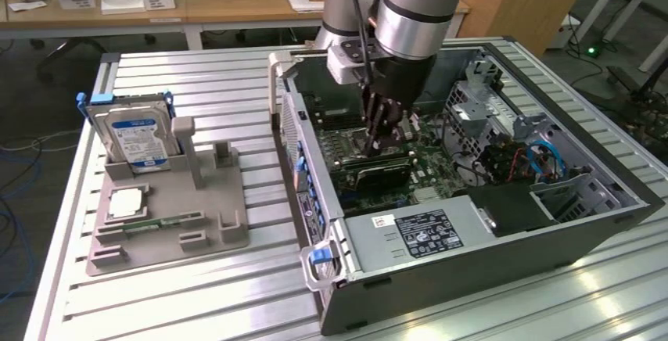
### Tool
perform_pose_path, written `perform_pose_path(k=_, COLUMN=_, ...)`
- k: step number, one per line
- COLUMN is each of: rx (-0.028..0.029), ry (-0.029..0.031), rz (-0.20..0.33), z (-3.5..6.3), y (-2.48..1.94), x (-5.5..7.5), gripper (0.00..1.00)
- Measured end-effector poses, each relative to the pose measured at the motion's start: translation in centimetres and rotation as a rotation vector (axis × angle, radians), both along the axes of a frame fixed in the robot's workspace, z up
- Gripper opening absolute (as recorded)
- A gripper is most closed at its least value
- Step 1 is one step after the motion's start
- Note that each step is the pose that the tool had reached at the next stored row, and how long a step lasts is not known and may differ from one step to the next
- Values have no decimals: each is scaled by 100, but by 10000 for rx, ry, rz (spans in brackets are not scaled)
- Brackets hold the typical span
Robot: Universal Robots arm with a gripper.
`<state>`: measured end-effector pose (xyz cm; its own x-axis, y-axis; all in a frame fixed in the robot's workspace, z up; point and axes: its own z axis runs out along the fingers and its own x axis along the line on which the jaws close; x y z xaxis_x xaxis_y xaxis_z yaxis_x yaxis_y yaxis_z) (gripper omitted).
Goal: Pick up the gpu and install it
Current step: 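Press down on the gpu until it lock into place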
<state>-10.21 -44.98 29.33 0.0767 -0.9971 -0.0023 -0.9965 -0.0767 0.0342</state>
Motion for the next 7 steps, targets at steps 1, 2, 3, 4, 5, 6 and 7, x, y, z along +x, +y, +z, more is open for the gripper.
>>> perform_pose_path(k=1, rx=-1, ry=-9, rz=-1, z=-6, y=0, x=8, gripper=11)
perform_pose_path(k=2, rx=-2, ry=-9, rz=-1, z=-7, y=0, x=11, gripper=11)
perform_pose_path(k=3, rx=-3, ry=-9, rz=-1, z=-6, y=0, x=11, gripper=11)
perform_pose_path(k=4, rx=-3, ry=-11, rz=-1, z=-7, y=0, x=11, gripper=11)
perform_pose_path(k=5, rx=-3, ry=-11, rz=-1, z=-7, y=0, x=11, gripper=11)
perform_pose_path(k=6, rx=-3, ry=-11, rz=-1, z=-7, y=0, x=11, gripper=11)
perform_pose_path(k=7, rx=-2, ry=-10, rz=-1, z=-7, y=0, x=11, gripper=11)
